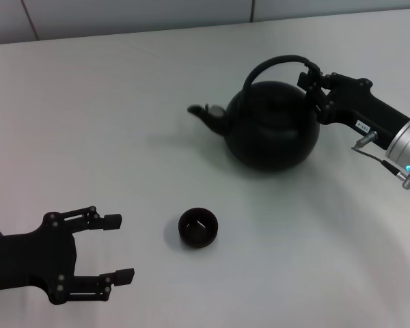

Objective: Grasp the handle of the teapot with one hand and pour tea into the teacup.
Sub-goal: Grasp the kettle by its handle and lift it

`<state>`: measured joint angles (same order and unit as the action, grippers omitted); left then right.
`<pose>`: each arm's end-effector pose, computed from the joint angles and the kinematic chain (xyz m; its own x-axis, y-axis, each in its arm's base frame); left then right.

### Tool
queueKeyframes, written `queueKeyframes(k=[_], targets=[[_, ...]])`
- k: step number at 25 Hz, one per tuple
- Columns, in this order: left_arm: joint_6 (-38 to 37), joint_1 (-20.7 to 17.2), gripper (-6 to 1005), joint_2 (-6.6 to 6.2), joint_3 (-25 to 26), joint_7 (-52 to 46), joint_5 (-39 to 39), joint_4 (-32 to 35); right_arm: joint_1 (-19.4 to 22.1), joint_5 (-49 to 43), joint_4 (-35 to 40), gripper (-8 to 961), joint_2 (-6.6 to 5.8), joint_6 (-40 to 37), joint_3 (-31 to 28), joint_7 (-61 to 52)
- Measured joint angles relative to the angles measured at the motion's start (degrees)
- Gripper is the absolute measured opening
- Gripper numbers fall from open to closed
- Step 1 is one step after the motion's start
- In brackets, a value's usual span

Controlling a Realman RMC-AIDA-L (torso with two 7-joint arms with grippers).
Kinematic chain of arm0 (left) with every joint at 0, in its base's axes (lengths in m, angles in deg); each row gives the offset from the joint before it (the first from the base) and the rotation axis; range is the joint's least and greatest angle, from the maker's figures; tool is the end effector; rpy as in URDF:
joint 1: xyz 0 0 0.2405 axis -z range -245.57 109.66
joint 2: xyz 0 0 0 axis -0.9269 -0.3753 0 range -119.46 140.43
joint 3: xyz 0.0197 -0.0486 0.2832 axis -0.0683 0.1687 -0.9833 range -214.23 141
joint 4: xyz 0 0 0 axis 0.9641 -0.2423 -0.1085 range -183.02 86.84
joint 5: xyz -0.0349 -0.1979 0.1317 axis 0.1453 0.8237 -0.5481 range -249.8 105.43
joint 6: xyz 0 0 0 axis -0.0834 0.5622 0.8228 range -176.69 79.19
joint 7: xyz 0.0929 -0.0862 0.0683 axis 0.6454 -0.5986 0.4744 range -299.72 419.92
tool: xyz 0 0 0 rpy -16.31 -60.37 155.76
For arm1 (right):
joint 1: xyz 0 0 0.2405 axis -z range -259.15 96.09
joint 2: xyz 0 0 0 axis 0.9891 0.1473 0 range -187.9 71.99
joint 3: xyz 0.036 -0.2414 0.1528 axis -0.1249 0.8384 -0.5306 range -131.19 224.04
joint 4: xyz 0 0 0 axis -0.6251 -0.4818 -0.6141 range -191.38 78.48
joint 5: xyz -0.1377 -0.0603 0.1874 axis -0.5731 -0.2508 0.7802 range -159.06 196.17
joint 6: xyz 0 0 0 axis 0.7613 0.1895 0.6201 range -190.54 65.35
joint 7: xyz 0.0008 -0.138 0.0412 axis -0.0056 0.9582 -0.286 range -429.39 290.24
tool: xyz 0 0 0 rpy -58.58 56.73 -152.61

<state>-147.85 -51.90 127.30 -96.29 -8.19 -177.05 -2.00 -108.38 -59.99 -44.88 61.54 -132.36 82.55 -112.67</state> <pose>-0.3257 0.2839 -0.0160 0.8821 0.1740 0.4377 0.2088 -0.9774 -0.0321 0.3650 0.3605 -0.0471 0.6528 -0.1459 -0.7433 -0.6879 -0.5252 -0.5010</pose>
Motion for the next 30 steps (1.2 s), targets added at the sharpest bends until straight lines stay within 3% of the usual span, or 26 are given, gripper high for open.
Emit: queueKeyframes(k=[1,8,22,30], targets=[[-0.01,-0.09,834,-0.01,0.00,0.00,0.01,0.03,0.02,0.02,-0.38,199,-0.03,-0.08,-0.03,0.02],[-0.04,-0.24,834,-0.06,0.00,0.00,0.01,0.07,0.50,0.09,-1.06,139,-0.05,-0.24,-0.18,0.17],[-0.29,-0.24,835,-0.22,0.00,0.00,-0.56,0.13,2.99,-0.39,0.86,130,-0.44,-1.62,0.47,-0.23],[-0.09,-0.24,835,-0.19,0.00,0.00,-0.68,-0.05,5.53,-0.66,6.00,107,-0.43,-9.56,0.61,-0.18]])
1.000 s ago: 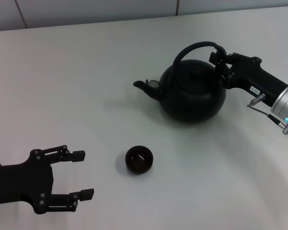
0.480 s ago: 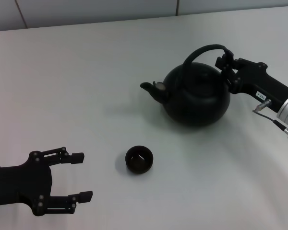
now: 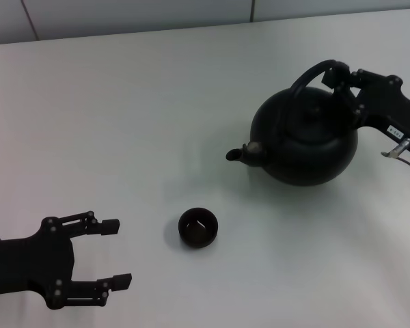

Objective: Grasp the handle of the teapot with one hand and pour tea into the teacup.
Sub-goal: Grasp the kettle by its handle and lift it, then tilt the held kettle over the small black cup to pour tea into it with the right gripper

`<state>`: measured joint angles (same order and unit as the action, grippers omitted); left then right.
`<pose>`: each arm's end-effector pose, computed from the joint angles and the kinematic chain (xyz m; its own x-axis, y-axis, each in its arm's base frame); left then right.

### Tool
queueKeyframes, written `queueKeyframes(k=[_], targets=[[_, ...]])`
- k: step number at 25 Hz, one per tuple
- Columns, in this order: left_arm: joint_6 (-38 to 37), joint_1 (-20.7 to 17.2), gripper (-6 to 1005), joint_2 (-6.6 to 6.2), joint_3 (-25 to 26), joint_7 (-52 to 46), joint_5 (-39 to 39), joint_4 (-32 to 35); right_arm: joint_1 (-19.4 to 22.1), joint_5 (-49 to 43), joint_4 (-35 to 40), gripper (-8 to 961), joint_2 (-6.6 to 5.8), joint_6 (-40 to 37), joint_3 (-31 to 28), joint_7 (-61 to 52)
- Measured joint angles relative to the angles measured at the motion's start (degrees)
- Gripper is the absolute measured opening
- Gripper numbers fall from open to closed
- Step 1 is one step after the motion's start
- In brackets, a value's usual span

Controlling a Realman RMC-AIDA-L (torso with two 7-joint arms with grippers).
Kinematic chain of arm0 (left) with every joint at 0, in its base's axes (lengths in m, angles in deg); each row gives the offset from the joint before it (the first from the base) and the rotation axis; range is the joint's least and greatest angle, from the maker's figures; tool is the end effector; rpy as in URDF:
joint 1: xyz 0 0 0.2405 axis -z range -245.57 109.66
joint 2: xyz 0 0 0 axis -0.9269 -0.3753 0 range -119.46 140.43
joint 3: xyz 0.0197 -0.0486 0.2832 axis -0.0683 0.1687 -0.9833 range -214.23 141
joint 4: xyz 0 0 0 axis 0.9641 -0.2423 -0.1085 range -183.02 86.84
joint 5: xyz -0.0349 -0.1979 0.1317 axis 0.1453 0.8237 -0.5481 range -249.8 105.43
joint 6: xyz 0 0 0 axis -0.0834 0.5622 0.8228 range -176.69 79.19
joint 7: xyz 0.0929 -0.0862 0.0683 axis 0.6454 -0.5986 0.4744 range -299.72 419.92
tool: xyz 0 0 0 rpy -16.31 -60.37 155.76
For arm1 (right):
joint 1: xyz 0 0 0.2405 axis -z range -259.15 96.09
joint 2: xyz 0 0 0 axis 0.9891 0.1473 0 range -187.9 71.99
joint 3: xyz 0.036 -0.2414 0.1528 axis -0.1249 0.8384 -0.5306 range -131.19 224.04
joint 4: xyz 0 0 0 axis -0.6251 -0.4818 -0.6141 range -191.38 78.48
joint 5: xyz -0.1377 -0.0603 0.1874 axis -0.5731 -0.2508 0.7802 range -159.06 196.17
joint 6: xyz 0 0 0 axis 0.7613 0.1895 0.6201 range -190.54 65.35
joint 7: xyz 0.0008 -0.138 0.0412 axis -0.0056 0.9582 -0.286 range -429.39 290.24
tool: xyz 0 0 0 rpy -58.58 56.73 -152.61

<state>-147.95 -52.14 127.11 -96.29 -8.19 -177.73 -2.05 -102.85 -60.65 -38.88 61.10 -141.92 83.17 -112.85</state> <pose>-0.3289 0.2816 -0.0154 0.8864 0.1812 0.4261 0.2126 -0.9768 -0.0270 0.3724 0.3329 -0.0176 0.6642 -0.0334 -0.7468 -0.6248 -0.5732 -0.5301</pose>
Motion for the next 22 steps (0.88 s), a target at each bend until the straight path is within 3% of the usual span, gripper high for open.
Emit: queueKeyframes(k=[9,22], targets=[[0.04,-0.61,835,0.00,0.00,0.00,-0.03,0.20,-0.36,-4.26,3.93,104,0.08,-2.54,0.07,-2.56],[0.12,-0.87,834,0.00,0.00,0.00,-0.01,0.13,-0.65,-12.22,15.31,104,0.30,-2.26,1.92,-9.66]])
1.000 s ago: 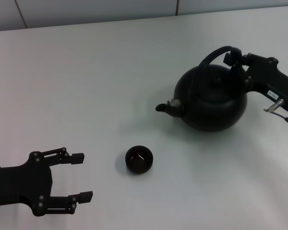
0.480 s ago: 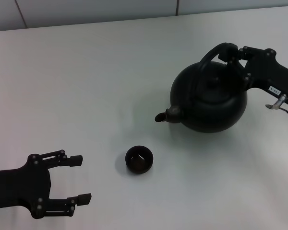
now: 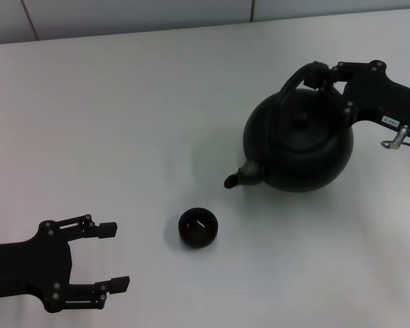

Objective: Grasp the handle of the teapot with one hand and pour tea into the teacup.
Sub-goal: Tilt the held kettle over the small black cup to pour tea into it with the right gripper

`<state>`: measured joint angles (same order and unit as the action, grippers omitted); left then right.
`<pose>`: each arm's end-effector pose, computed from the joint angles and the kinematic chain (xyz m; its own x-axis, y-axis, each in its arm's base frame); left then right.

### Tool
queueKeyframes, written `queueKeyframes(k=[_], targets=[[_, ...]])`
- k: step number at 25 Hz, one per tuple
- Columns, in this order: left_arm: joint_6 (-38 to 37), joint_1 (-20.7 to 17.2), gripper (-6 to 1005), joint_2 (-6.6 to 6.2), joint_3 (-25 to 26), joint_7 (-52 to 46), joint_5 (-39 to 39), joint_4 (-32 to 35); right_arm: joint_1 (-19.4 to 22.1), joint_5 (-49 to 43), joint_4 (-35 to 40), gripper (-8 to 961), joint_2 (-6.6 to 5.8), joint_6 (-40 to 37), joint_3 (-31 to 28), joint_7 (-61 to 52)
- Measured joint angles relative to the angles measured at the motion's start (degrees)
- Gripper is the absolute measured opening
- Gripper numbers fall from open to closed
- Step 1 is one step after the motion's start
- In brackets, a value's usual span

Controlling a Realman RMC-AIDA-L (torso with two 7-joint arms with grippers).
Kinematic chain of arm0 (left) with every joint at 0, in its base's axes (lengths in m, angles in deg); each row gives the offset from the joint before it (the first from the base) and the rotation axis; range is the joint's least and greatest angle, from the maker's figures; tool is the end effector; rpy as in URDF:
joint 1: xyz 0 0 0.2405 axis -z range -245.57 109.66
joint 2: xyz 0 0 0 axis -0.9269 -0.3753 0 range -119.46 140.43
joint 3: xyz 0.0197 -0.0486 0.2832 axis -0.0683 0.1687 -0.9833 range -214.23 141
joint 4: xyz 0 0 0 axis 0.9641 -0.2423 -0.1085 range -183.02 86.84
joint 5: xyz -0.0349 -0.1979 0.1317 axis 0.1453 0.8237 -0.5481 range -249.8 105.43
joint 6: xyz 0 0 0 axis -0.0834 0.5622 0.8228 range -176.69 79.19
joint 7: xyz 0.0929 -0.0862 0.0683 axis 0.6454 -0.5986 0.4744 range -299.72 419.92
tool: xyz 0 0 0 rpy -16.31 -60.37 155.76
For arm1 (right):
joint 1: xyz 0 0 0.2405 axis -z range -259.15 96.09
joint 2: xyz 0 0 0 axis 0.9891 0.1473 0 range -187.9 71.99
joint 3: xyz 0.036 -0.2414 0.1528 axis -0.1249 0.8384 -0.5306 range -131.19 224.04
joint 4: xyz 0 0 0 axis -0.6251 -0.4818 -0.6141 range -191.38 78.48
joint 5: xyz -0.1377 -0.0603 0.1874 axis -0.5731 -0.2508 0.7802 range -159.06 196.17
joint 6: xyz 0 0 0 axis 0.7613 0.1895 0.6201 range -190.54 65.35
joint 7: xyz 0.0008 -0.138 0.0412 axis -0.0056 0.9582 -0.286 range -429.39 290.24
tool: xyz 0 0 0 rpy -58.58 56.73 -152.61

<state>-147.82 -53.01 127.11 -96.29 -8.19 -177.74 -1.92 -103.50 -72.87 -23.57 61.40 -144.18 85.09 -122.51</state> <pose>-0.3331 0.2771 -0.0152 0.8846 0.1927 0.4246 0.2266 -0.9735 -0.0302 0.3465 0.3533 0.0078 0.7743 -0.0107 -0.6327 -0.4424 -0.7240 -0.5292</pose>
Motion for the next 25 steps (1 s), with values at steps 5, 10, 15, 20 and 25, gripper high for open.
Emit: queueKeyframes(k=[5,10,15,20,25], targets=[[0.10,0.00,834,0.00,0.00,0.00,0.00,-0.06,0.00,-0.23,2.51,103,0.09,0.27,2.97,0.01],[0.89,0.00,835,0.10,0.00,0.00,0.00,-0.23,-0.06,-0.24,4.76,103,0.17,0.30,5.51,0.21],[1.31,0.04,835,0.22,0.00,0.00,0.00,-0.37,-0.47,-0.29,6.18,103,0.17,0.37,6.15,0.35],[1.52,0.12,835,0.31,0.00,0.00,0.00,-0.31,-0.75,-0.36,7.83,103,0.13,1.56,7.21,0.37],[1.66,0.12,835,0.41,0.00,0.00,0.00,-0.18,-0.82,-0.42,9.52,103,0.11,3.42,10.43,0.14]])
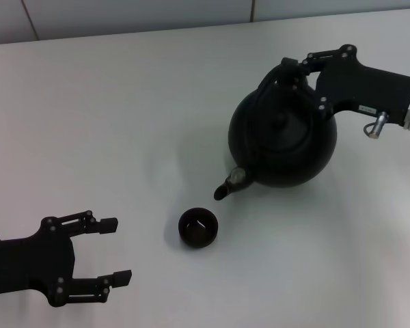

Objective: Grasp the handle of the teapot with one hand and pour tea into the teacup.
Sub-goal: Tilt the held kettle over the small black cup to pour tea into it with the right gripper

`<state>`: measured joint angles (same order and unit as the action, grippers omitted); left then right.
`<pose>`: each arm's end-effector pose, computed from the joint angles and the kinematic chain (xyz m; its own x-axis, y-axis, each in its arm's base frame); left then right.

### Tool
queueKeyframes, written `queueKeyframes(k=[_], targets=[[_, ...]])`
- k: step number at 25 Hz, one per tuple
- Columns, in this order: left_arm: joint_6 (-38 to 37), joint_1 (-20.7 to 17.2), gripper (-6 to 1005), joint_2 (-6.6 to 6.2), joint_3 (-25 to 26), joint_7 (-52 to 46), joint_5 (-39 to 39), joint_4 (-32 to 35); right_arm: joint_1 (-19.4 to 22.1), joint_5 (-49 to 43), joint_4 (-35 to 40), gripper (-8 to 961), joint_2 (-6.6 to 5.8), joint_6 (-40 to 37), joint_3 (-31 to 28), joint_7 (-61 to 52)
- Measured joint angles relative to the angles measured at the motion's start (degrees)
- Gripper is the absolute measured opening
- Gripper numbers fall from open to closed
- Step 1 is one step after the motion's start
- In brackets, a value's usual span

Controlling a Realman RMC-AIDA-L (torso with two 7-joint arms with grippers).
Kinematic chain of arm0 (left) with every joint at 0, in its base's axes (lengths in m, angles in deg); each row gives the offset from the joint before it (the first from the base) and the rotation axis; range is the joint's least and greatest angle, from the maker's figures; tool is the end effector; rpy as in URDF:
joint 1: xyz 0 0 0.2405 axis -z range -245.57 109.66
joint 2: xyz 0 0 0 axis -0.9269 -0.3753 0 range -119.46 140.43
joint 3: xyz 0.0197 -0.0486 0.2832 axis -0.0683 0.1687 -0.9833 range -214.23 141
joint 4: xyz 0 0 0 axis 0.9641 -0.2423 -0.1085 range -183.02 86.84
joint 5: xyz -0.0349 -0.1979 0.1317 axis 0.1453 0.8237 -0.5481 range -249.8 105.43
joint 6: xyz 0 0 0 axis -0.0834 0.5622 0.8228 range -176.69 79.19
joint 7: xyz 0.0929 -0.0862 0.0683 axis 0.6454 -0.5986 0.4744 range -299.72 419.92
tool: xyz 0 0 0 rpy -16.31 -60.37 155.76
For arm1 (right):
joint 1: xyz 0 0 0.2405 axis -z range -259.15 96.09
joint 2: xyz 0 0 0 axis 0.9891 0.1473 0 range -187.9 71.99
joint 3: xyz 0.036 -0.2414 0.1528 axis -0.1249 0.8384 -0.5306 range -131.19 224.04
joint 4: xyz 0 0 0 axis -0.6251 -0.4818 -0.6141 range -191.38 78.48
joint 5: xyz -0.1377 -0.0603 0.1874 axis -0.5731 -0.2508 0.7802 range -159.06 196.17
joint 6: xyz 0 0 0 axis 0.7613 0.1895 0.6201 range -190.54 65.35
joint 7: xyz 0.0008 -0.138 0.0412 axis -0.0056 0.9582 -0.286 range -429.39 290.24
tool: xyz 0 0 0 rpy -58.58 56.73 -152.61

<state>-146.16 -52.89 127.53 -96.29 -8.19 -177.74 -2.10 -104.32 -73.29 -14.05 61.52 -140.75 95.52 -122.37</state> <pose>-0.3333 0.2804 -0.0190 0.8854 0.1959 0.4216 0.2381 -0.9700 -0.0492 0.3102 0.3768 0.0084 0.8679 0.1059 -0.4853 -0.2221 -0.7911 -0.5700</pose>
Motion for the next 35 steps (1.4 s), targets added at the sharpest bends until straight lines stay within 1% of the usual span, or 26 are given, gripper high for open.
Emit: queueKeyframes(k=[9,16,23,29,35], targets=[[0.05,-0.11,834,-0.05,0.09,0.00,0.00,0.13,-0.95,0.00,1.77,102,-0.03,1.27,3.16,0.25],[0.03,-0.09,835,-0.12,0.14,0.00,0.00,0.15,-1.37,0.00,2.02,103,-0.03,1.37,3.86,0.25],[0.03,-0.12,835,-0.17,0.18,0.00,0.00,0.13,-1.36,0.00,2.78,103,-0.03,1.37,4.90,0.31],[0.60,-0.13,834,-0.15,0.18,0.00,0.00,0.15,-0.35,0.25,4.79,103,0.10,1.10,6.86,1.08],[0.65,0.07,834,-0.17,0.17,0.00,0.00,-0.06,-0.27,0.36,4.88,102,0.13,1.20,6.89,2.08]])
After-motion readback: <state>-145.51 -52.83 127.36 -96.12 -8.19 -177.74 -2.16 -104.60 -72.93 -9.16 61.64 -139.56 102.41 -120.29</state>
